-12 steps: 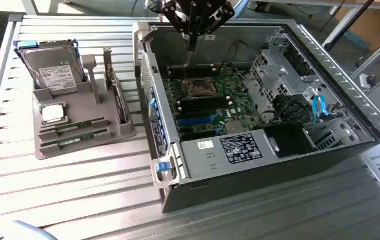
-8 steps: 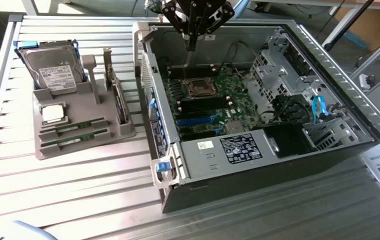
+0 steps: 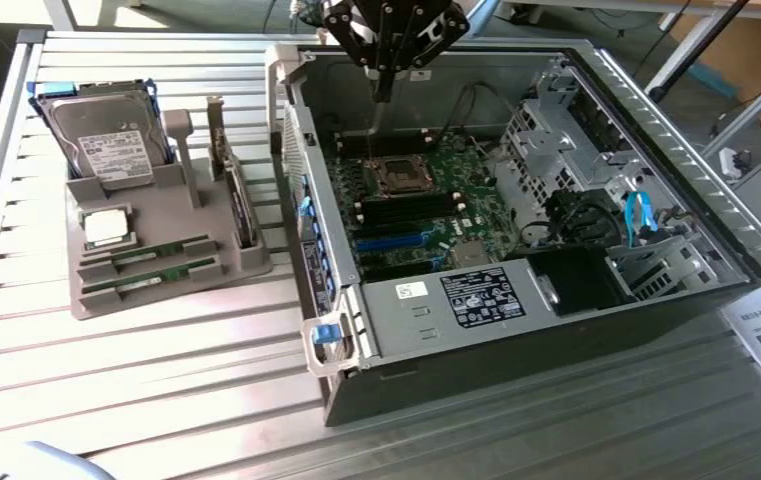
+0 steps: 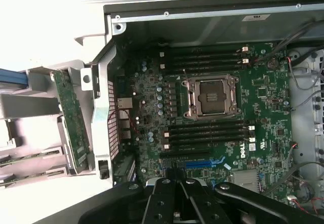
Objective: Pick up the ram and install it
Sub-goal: 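Reach for the ram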
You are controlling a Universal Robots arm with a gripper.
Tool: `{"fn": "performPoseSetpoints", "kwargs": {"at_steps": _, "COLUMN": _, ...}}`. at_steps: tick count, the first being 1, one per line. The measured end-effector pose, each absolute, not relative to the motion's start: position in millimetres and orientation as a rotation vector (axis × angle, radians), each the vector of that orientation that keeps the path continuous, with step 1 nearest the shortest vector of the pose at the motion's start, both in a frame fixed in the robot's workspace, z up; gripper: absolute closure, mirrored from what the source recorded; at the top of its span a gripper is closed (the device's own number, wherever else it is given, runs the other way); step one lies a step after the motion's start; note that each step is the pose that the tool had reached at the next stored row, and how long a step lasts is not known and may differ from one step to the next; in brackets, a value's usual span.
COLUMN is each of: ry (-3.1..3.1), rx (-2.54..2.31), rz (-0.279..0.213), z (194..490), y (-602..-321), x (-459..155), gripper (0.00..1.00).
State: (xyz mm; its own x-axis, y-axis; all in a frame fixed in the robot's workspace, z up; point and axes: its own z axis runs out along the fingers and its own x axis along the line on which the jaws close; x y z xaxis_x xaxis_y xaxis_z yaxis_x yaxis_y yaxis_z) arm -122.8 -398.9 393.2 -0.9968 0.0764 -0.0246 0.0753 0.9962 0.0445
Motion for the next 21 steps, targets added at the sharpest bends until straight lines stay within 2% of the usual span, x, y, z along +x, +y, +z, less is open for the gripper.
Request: {"fn": "performPoseSetpoints", "kwargs": {"at_steps": 21, "ry": 3.113, "rx": 0.118, "rz": 0.068, "z": 393.2, "y": -398.9, "x": -141.6, "gripper": 0.89}}
